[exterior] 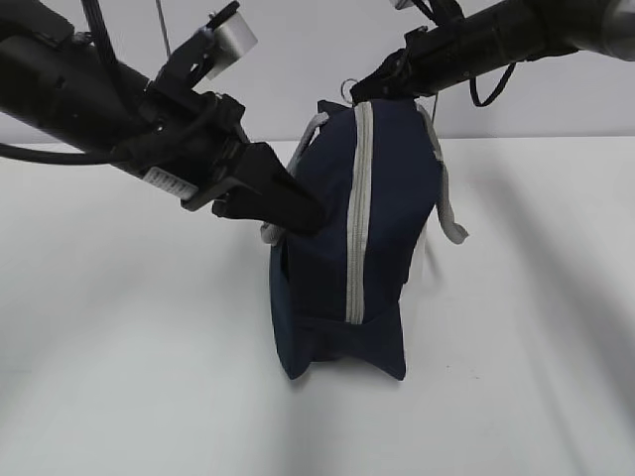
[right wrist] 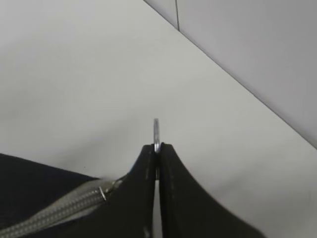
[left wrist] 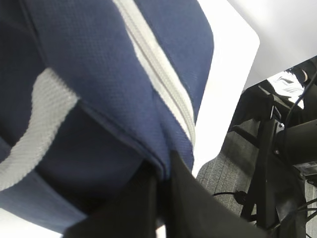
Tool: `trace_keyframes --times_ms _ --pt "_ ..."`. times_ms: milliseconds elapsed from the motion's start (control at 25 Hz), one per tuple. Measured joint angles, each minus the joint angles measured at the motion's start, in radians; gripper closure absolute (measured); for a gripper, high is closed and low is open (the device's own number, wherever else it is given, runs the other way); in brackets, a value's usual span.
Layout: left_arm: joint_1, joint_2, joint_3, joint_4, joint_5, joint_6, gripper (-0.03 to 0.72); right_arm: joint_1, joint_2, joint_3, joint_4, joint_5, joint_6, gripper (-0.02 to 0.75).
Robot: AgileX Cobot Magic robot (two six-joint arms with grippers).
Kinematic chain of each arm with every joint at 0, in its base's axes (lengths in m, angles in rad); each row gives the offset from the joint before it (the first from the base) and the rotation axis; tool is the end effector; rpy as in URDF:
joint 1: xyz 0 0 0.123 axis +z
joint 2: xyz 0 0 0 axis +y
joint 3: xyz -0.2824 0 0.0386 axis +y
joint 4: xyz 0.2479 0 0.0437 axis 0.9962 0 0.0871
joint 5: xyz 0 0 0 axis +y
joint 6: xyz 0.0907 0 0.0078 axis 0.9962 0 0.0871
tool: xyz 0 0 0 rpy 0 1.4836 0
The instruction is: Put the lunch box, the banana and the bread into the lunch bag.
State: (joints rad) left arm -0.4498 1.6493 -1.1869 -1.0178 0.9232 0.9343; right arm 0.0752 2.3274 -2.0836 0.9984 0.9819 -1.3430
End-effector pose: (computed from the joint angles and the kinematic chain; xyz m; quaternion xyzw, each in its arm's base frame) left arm 0.2784 -0.2031 0.2744 0.3685 0.8183 -0.3840 0.2170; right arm 0.5102 0.1023 0.2360 -0.4261 0.7643 0.2477 0.4158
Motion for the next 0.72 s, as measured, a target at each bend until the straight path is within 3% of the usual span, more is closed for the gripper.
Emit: trace_keyframes --times_ms 80,280,360,560,720 --pt "0.0 -0.002 0.0 0.003 -0.011 -0.045 0.603 0.0 0.002 -0.015 -0.008 0.021 0.0 0.754" --pt "0.078 -0.016 -0.002 -0.013 0.023 -0.176 0.163 0.0 0.002 -0.036 -0.022 0.061 0.0 0.754" --pt "0.129 -0.022 -0.011 -0.018 0.069 -0.208 0.092 0.0 0.002 -0.039 -0.023 0.065 0.0 0.754" --pt "0.247 -0.057 -0.061 -0.09 0.097 -0.359 0.095 0.0 0.002 -0.039 -0.031 0.069 0.008 0.754" --pt "0.263 -0.031 -0.132 -0.109 0.036 -0.477 0.149 0.0 0.002 -0.039 -0.033 0.072 0.012 0.754"
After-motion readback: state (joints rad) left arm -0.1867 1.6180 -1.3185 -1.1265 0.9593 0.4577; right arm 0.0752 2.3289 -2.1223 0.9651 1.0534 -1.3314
